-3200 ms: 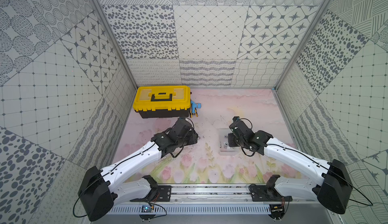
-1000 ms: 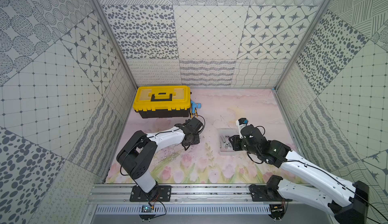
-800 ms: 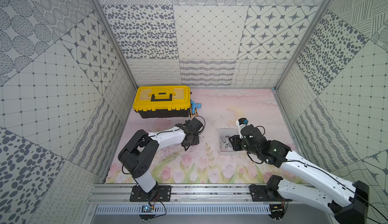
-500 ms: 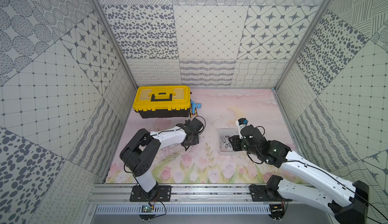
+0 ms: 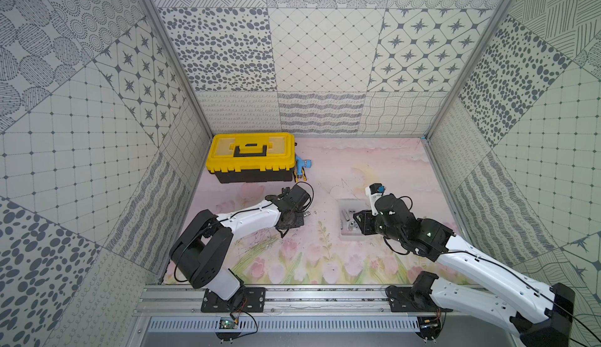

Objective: Put the socket on the desktop into the storage box
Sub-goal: Pick up the socket head at the center of the board, then place the socket head in the storage box.

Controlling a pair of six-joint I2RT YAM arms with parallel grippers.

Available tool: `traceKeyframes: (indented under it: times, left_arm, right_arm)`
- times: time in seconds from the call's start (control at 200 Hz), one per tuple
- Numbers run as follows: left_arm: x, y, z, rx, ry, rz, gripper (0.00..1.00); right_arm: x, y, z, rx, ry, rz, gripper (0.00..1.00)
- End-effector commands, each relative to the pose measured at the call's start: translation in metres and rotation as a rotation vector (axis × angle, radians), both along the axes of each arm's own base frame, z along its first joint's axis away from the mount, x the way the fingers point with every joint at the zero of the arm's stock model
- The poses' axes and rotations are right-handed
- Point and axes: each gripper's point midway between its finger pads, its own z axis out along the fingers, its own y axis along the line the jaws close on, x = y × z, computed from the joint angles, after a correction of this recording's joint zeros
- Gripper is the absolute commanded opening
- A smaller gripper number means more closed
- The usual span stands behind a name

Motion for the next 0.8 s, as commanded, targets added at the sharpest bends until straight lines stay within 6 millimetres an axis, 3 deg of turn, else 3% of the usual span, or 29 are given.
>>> traceKeyframes:
  times: [0.0, 0.11, 0.255, 0.35, 0.605, 0.79]
  left_arm:
    - [-0.002, -0.028, 0.054, -0.183, -0.144, -0.136, 0.00]
    - [-0.013, -0.072, 0.110, -0.388, -0.288, -0.366, 0.00]
    - [-0.060, -0.129, 0.162, -0.464, -0.433, -0.770, 0.00]
    - [-0.079, -0.146, 0.173, -0.463, -0.480, -0.884, 0.00]
    - [-0.096, -0.160, 0.190, -0.471, -0.587, -1.006, 0.00]
    - [-0.108, -0.167, 0.200, -0.480, -0.633, -1.098, 0.00]
  right_arm:
    - [-0.002, 0.018, 0.038, 0.171, 0.034, 0.109, 0.38]
    - [-0.005, 0.029, 0.054, 0.314, 0.153, 0.222, 0.46]
    - [-0.014, 0.044, 0.077, 0.387, 0.178, 0.332, 0.56]
    - [-0.018, 0.049, 0.073, 0.400, 0.218, 0.355, 0.58]
    - [-0.030, 0.050, 0.050, 0.384, 0.286, 0.351, 0.55]
    - [-0.041, 0.058, 0.046, 0.388, 0.308, 0.391, 0.54]
